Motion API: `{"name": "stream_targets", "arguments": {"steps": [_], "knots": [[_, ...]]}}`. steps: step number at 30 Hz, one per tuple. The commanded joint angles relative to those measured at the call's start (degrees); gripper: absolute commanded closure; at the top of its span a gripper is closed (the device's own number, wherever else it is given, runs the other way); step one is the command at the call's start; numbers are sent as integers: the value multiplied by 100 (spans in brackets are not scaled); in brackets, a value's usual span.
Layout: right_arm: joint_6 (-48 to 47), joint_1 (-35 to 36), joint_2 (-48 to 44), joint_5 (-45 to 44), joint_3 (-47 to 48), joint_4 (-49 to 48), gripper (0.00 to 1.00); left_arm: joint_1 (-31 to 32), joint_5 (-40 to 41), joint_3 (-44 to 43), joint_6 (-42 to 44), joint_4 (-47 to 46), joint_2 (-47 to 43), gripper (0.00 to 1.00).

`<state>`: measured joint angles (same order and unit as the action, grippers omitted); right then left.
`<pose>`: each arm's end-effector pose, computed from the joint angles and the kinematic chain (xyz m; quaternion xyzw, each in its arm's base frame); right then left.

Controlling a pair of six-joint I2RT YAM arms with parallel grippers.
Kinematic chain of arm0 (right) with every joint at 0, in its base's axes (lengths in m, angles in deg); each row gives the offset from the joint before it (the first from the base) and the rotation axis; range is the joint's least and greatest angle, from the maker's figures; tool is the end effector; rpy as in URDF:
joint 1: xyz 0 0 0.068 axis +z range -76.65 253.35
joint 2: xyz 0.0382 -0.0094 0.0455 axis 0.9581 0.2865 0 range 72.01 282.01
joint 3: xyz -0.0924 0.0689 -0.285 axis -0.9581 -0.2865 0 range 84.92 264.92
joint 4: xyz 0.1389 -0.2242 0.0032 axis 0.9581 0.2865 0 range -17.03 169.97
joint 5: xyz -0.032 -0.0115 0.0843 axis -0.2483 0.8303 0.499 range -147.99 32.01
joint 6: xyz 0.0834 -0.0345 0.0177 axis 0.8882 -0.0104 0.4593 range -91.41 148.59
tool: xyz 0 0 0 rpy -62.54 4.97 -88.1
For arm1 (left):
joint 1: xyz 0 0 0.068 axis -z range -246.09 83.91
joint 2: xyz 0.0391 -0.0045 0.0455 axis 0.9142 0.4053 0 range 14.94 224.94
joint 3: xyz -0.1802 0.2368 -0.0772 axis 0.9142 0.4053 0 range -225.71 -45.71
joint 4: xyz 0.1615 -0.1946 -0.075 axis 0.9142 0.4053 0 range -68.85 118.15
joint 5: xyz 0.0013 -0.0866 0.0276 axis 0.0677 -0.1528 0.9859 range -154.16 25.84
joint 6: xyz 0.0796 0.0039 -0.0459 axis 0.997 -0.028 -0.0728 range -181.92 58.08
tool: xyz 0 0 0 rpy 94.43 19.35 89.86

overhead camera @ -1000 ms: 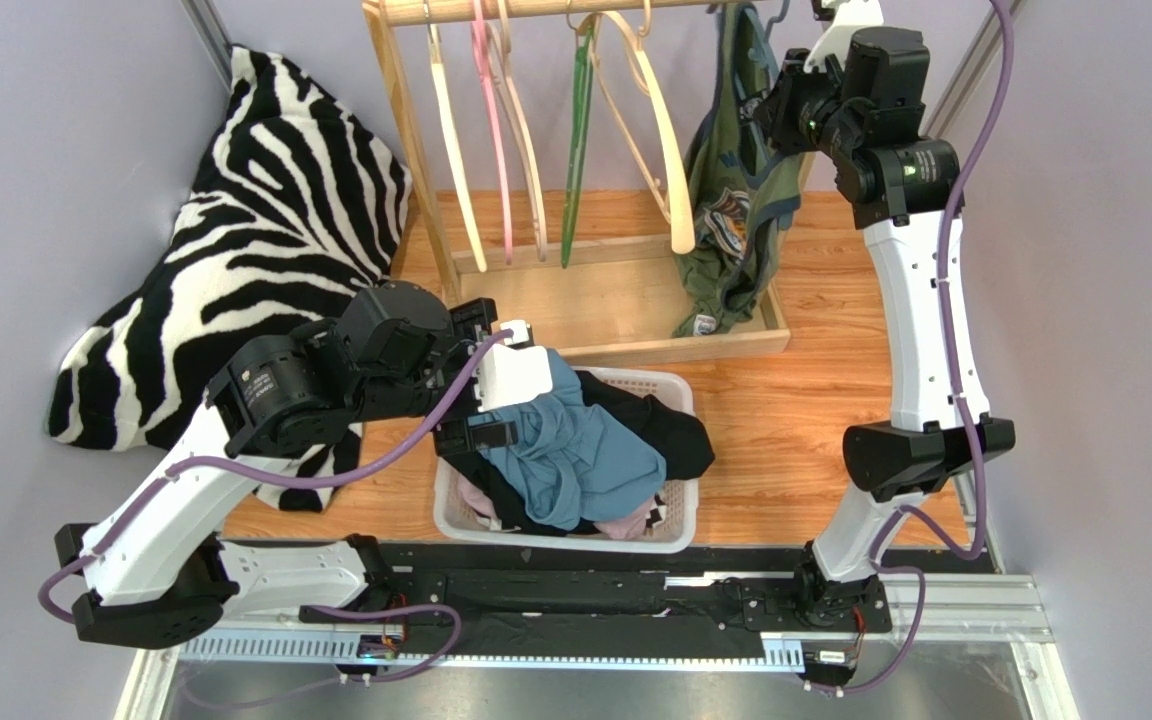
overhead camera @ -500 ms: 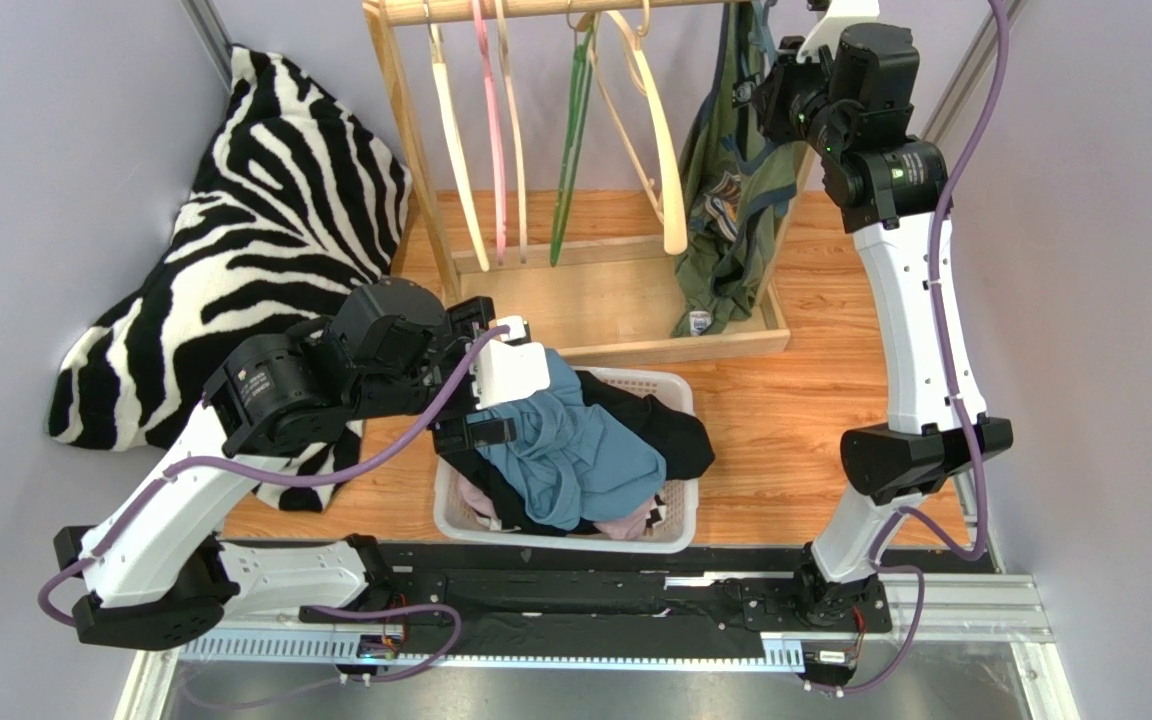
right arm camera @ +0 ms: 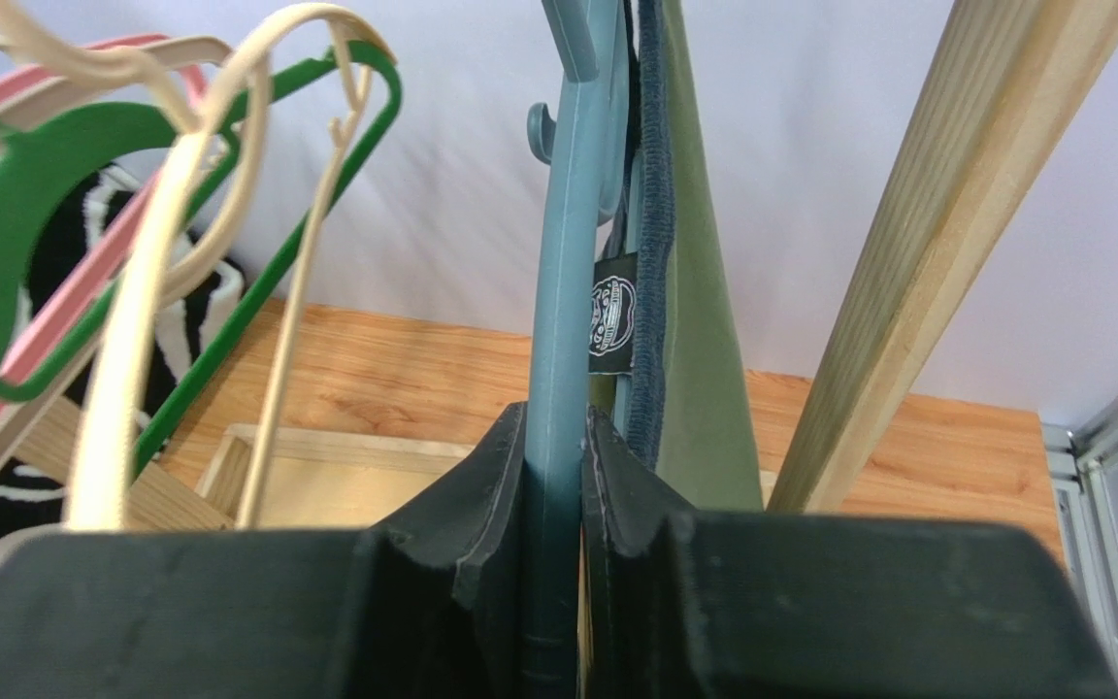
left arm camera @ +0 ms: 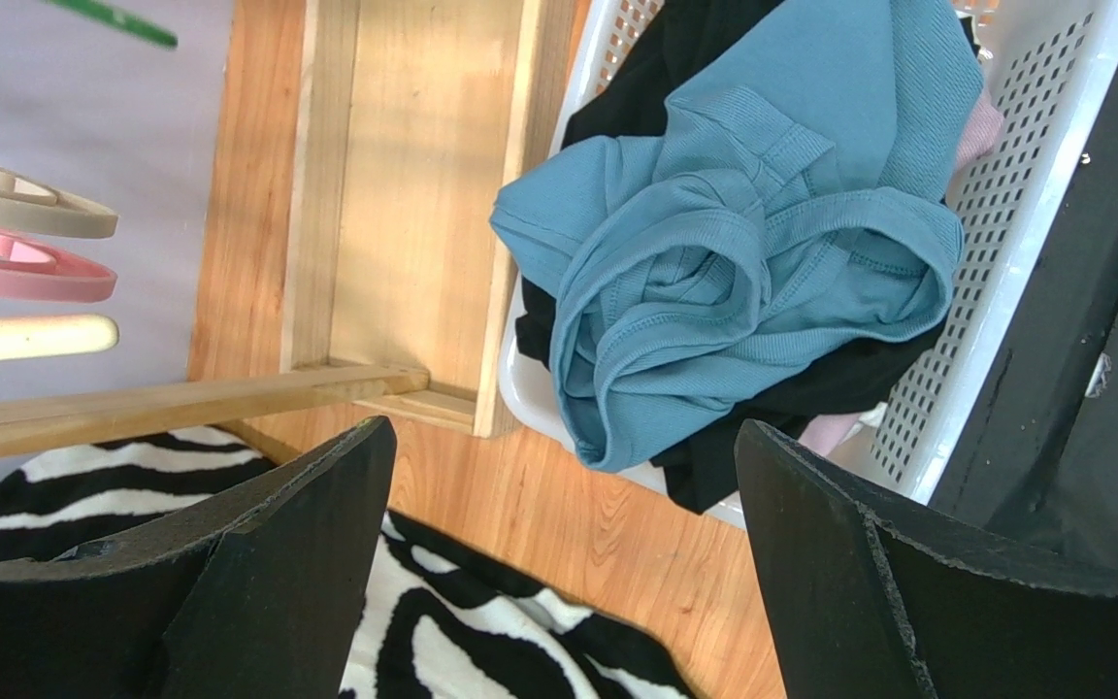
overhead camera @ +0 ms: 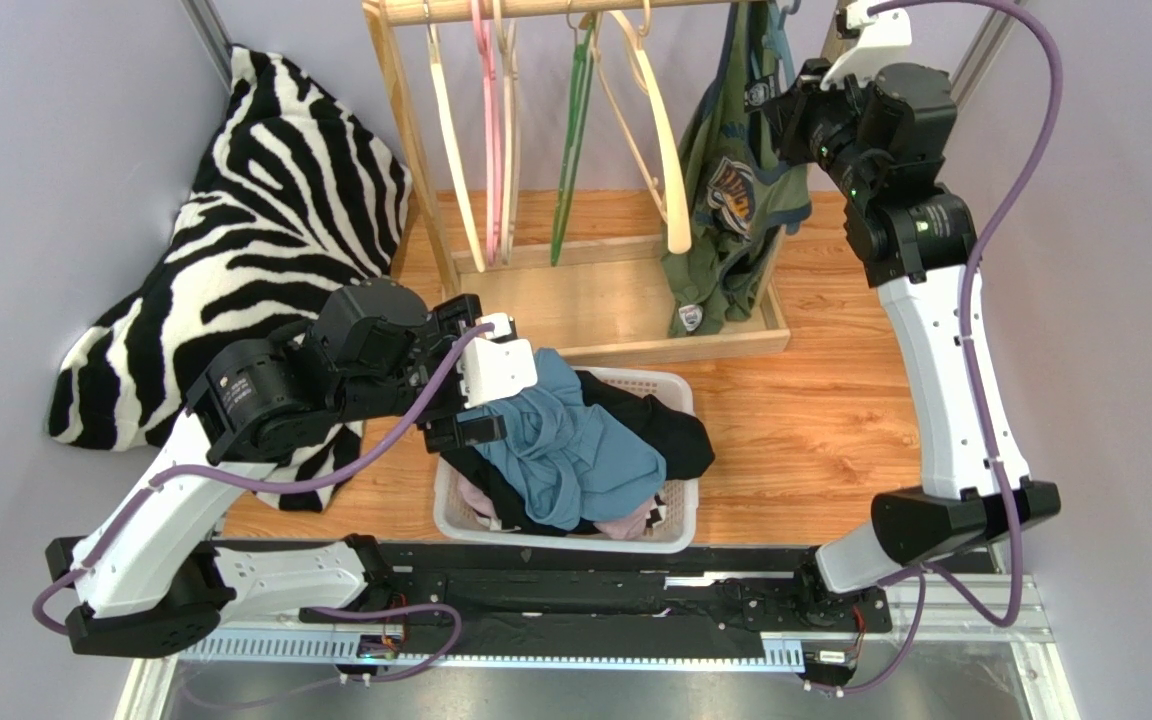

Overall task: Remove the tank top from the hanger
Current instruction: Pick up the hanger from the clothesline.

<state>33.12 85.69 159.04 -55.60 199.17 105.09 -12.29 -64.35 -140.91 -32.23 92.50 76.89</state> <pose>0.3440 0.0788 0.5659 -0.0642 0.7339 0.1144 0.6665 0.1040 -0.1424 0.4673 0.5993 0.6704 -0.0928 0.4276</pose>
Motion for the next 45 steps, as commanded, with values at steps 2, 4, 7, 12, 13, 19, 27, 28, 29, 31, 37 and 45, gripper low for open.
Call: {"name": "stream_targets", "arguments": {"steps": [2,4,7,12,13,19,27,28,29,31,37,45], "knots": [[91,14,-747,516,-597,-788,100,-63,-78,-60,-122,-104,-78,5],[83,14,-906,586,-781,-446,100,-80,-61,-86,-122,-113,-87,5],[39,41,-1327,578,-1105,143,100,-107,-34,-113,-113,-104,-140,5],[381,84,-2697,472,-2467,489,100,-142,10,54,-183,-270,-236,4],[442,85,-3239,507,-2713,462,100,-142,1,63,-201,-288,-236,5],[311,93,-3807,894,-1927,1663,100,-151,-78,28,-209,-341,-289,7],[609,85,-3483,1851,463,2430,100,-397,-298,273,-289,-368,-544,7],[697,85,-3403,2044,901,2387,100,-423,-324,317,-289,-368,-561,7],[898,76,-3263,2437,1097,2308,100,-432,-359,352,-289,-368,-588,8],[1101,58,-3183,2783,1439,1959,100,-502,-456,493,-280,-368,-658,9],[1875,-91,-2656,4136,1950,1026,100,-704,-649,695,-262,-350,-807,10],[2490,-293,-2190,4866,2400,-63,100,-924,-965,687,-289,-271,-781,11]]}}
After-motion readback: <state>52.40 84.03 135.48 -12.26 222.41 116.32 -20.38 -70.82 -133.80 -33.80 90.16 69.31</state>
